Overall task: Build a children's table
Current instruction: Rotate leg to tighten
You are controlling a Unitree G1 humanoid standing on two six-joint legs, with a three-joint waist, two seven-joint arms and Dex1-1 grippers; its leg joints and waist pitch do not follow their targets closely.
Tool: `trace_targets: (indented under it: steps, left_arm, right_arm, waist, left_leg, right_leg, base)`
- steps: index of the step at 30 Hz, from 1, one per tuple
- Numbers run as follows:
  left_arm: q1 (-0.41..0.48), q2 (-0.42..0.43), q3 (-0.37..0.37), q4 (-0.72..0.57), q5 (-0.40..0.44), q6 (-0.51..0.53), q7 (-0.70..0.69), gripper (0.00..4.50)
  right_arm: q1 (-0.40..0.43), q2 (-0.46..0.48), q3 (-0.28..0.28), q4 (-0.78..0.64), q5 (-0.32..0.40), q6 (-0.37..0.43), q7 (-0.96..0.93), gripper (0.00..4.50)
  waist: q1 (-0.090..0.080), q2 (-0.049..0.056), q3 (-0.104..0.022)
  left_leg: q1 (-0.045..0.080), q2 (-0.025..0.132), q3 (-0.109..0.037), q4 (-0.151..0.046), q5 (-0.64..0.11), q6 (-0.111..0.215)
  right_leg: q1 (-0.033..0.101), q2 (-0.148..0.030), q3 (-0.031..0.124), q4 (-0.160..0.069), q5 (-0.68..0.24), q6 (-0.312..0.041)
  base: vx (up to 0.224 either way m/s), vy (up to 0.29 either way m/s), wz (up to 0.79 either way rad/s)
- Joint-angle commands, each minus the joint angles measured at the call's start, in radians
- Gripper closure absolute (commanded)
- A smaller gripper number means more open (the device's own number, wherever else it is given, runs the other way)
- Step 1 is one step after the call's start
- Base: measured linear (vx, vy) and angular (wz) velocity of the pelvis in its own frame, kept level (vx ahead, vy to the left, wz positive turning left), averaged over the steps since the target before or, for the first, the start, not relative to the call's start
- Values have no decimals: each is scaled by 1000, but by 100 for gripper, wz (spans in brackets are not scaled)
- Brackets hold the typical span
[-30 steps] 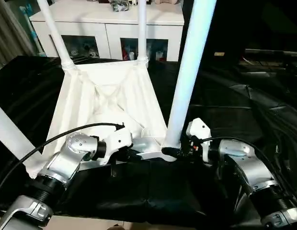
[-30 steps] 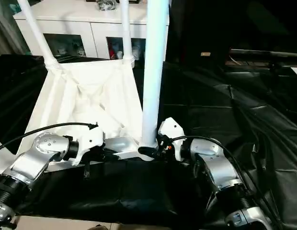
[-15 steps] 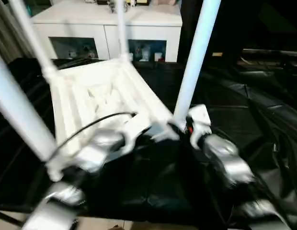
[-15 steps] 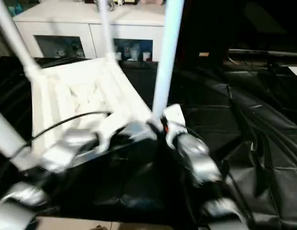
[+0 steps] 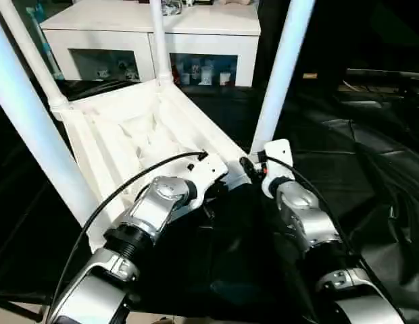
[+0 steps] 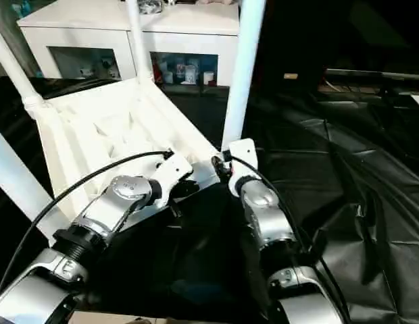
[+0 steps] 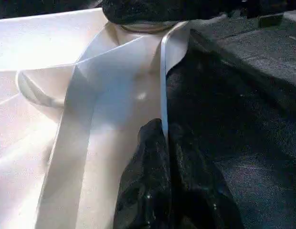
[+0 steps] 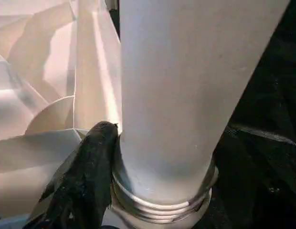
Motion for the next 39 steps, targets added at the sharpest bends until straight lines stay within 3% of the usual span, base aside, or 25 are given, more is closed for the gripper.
trace_targets:
  steps: [1,3,5,6,7,11,14,21,27,31,39]
  left_arm:
    - [25,19,-22,28,38,32,-3,450]
    - [43,47,-42,-14,31,27,-64,450]
    - [90,126,-67,-106,5,-17,-192,450]
    - [92,129,-68,-109,3,-22,-198,450]
    - [94,134,-68,-115,1,-20,-203,450]
    - [146,222,-64,-199,-32,-66,-317,450]
    - [186,269,-47,-268,-85,-136,-407,450]
    - [211,311,-46,-330,-108,-127,-456,450]
    - [224,311,-36,-351,-119,-126,-459,450]
    - [229,311,-38,-355,-114,-128,-464,450]
    - [227,317,-42,-353,-117,-124,-469,450]
  right_arm:
    - [28,14,23,-56,61,14,101,133]
    - [44,-15,26,-108,77,24,153,119]
    - [102,-124,68,-249,111,85,331,98]
    - [105,-130,71,-255,112,87,341,77]
    - [110,-138,75,-263,112,88,353,77]
    - [189,-283,123,-378,130,90,573,77]
    - [227,-358,149,-403,132,65,691,77]
    - [222,-367,168,-375,117,39,715,77]
    - [231,-350,155,-398,161,62,739,77]
    - [238,-349,161,-397,159,62,755,106]
    - [239,-353,157,-389,173,68,766,170]
  waist:
    - [-1,-11,-53]
    - [-2,-15,-56]
    - [1,-15,-60]
    - [-2,-17,-60]
    - [-4,-13,-61]
    - [-2,-13,-60]
    - [1,-11,-57]
    - [-2,-16,-54]
    - [-1,-18,-59]
    - [0,-17,-59]
    - [-1,-15,-56]
  left_leg:
    - [13,81,-35,-78,-144,32]
    - [9,79,-33,-74,-90,55]
    - [4,80,-37,-68,-42,96]
    - [0,78,-36,-65,-29,106]
    - [4,77,-33,-63,-25,117]
    - [2,79,-32,-61,-46,125]
    - [5,83,-31,-62,-71,116]
    - [5,82,-29,-62,-70,107]
    - [4,78,-28,-56,-32,124]
    - [3,78,-28,-53,-15,136]
    - [3,78,-29,-54,-44,121]
  right_leg:
    - [28,-105,56,-79,-88,-191]
    - [33,-104,54,-70,9,-205]
    - [41,-102,50,-59,112,-203]
    - [42,-99,49,-56,140,-202]
    - [34,-99,49,-56,162,-212]
    - [36,-99,47,-56,134,-229]
    - [31,-96,47,-59,97,-238]
    - [28,-98,48,-58,56,-257]
    - [29,-96,47,-50,113,-260]
    - [30,-95,46,-47,141,-263]
    - [30,-95,46,-51,94,-262]
  base:
    - [0,0,0]
    - [0,0,0]
    - [0,0,0]
    - [0,0,0]
    - [0,0,0]
    - [0,0,0]
    - [0,0,0]
    - [0,0,0]
    - [0,0,0]
    - [0,0,0]
    - [0,0,0]
